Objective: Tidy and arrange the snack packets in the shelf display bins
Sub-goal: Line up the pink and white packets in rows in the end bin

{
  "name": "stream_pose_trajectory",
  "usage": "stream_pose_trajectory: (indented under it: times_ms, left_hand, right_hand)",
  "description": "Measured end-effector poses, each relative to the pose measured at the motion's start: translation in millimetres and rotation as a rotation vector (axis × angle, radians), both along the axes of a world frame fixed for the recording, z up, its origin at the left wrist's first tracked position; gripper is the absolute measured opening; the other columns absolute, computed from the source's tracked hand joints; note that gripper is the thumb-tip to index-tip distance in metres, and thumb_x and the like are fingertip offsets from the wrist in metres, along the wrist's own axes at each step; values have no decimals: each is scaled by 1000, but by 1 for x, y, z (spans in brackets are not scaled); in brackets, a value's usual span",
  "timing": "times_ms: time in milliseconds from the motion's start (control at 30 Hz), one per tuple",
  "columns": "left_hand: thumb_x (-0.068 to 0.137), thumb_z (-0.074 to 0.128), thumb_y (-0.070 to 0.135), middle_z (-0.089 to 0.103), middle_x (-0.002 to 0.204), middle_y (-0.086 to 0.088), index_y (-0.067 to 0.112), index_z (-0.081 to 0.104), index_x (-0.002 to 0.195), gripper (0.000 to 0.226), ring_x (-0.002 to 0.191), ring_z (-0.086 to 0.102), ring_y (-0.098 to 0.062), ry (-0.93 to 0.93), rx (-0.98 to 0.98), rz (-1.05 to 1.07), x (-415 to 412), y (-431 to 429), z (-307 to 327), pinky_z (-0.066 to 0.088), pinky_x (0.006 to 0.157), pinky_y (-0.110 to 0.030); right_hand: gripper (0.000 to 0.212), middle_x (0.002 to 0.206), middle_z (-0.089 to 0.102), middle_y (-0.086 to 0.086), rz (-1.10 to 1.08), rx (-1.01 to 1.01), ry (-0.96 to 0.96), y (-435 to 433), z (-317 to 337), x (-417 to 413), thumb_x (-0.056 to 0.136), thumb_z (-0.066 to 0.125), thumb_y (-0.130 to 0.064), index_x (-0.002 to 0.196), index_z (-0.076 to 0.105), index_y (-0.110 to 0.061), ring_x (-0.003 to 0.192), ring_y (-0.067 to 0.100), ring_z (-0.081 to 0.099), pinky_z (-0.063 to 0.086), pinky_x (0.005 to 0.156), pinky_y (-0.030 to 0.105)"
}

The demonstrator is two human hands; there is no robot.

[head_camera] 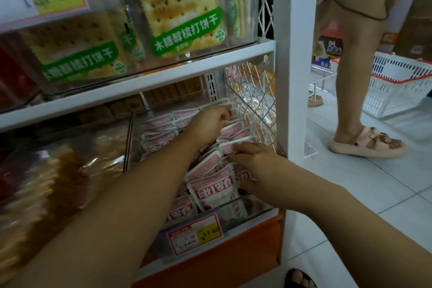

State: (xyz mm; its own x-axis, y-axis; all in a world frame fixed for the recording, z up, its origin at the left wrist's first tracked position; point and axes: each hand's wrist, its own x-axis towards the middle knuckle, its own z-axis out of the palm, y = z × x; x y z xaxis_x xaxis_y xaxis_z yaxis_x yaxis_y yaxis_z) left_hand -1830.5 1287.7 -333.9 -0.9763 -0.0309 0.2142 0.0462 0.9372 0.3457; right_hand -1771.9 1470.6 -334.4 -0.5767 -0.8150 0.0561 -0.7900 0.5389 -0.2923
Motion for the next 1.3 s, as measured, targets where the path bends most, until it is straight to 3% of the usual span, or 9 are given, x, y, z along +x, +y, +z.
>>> stream_pose_trajectory:
  times_ms: [300, 400, 533, 700, 800, 933, 1033, 1167, 1300]
  left_hand:
    - [98, 46, 17, 56, 129, -3, 14, 58, 122, 27, 114, 53, -16, 48, 179, 47, 62, 11, 37, 39, 88, -23]
    - [99, 39, 37, 36, 148, 0, 24, 34, 144, 46, 131, 38, -16, -150, -20, 0, 107, 22, 33, 32, 107, -31]
    - [94, 24, 60, -13, 158, 6, 30, -6, 150, 71, 146, -1, -19, -455, -393, 3, 144, 23, 14, -1, 118, -48]
    - [99, 22, 52, -26, 154, 9, 30, -17, 147, 66, 146, -5, -17, -418, -516, -4, 136, 8, -2, -9, 115, -55]
    - [98, 26, 52, -26, 154, 10, 29, -14, 148, 68, 145, -12, -18, -402, -524, -36, 128, 2, -4, -8, 114, -57]
    - [97, 30, 53, -24, 155, 9, 30, -10, 149, 69, 144, -11, -23, -362, -545, -83, 124, -4, -7, -7, 114, -58]
    - [97, 34, 51, -19, 157, 10, 31, -3, 150, 68, 144, -11, -20, -333, -511, -95, 128, -2, -4, -6, 114, -56]
    - [96, 35, 51, 14, 156, 11, 34, 31, 144, 51, 141, 7, -14, -201, -357, -58, 132, 7, 5, -1, 116, -50]
    - [97, 40, 45, 48, 130, 10, 36, 56, 126, 35, 124, 36, -15, -42, -228, 2, 115, 20, 13, 18, 109, -38]
  right_hand:
    - [52, 151, 28, -1, 1, -77, 24, 6, -3, 6, 94, 48, -24, 144, 33, -21, 139, 18, 23, 18, 114, 27]
    - [48, 143, 41, 0, 9, -153, 33, 11, 1, 11, 91, 49, -14, 139, 43, -19, 131, 18, 37, 27, 109, 24]
    - [43, 141, 44, -3, -7, -136, 17, 21, 2, 23, 94, 45, -12, 136, 46, -22, 128, 17, 43, 34, 107, 26]
    - [40, 143, 41, 9, -40, -66, -65, 18, -3, 37, 97, 37, -12, 136, 43, -8, 131, 24, 36, 27, 109, 32]
    - [41, 148, 36, 2, -60, -10, -7, 17, -6, 35, 100, 31, -30, 138, 42, -17, 135, 19, 32, 20, 110, 26]
    - [46, 157, 17, 3, -105, 111, -1, 11, -10, 33, 100, 24, -41, 139, 40, -24, 143, 22, 19, 20, 114, 36]
    - [42, 152, 29, 3, -100, 47, -44, 13, -4, 34, 100, 27, -38, 134, 47, -22, 139, 23, 27, 27, 110, 35]
    - [32, 138, 49, -11, -123, -194, -45, 29, 11, 35, 96, 45, -24, 126, 56, -30, 121, 12, 49, 41, 99, 26]
    - [22, 96, 67, -13, -335, -479, 72, 46, 13, 35, 90, 56, -24, 107, 69, -30, 77, -1, 56, 44, 66, 14]
